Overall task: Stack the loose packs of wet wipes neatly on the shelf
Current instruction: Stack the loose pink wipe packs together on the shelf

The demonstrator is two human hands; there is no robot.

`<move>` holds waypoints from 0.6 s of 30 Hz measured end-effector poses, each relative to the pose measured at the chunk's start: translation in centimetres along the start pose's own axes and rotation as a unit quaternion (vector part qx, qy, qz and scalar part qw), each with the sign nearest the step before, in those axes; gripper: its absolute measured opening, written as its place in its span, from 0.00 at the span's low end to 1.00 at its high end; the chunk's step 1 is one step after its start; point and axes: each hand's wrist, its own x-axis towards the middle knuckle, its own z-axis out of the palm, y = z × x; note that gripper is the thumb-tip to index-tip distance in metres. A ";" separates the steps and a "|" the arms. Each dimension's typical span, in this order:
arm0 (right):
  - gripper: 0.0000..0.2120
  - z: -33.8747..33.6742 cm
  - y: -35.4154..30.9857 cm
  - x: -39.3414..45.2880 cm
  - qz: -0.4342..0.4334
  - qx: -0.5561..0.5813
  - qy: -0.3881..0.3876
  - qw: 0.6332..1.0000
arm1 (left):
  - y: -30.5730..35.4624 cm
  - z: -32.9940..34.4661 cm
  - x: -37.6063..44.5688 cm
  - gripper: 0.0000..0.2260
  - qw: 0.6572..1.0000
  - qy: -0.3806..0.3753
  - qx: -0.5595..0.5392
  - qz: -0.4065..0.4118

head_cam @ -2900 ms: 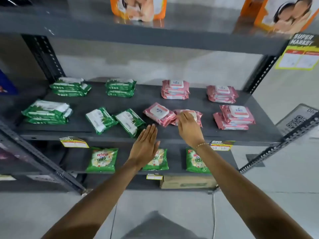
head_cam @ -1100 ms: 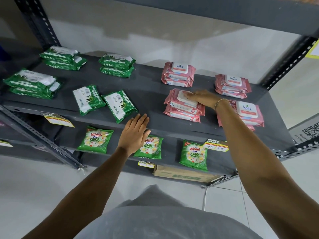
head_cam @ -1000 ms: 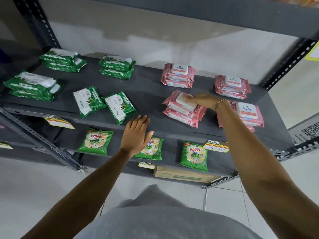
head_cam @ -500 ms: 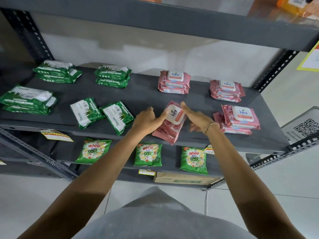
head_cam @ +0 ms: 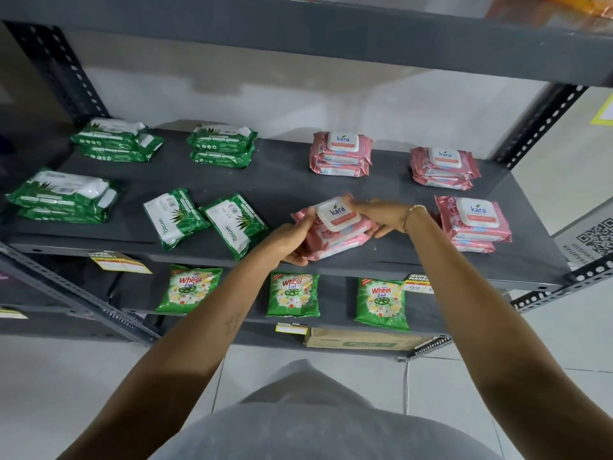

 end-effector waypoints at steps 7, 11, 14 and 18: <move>0.35 3.3 2.9 0.7 0.046 0.178 0.082 0.980 | 1.2 -1.0 1.1 0.39 0.999 0.023 0.032 0.031; 0.31 3.0 3.0 0.9 0.057 0.258 0.118 0.957 | 1.8 -0.4 1.6 0.40 0.999 0.021 0.013 0.035; 0.35 2.6 3.2 1.2 0.054 0.295 0.131 0.945 | 2.1 -0.2 2.1 0.40 0.999 0.020 0.005 0.026; 0.39 2.3 2.9 1.6 0.043 0.325 0.135 0.935 | 2.5 -0.4 2.4 0.39 1.000 0.008 -0.019 0.017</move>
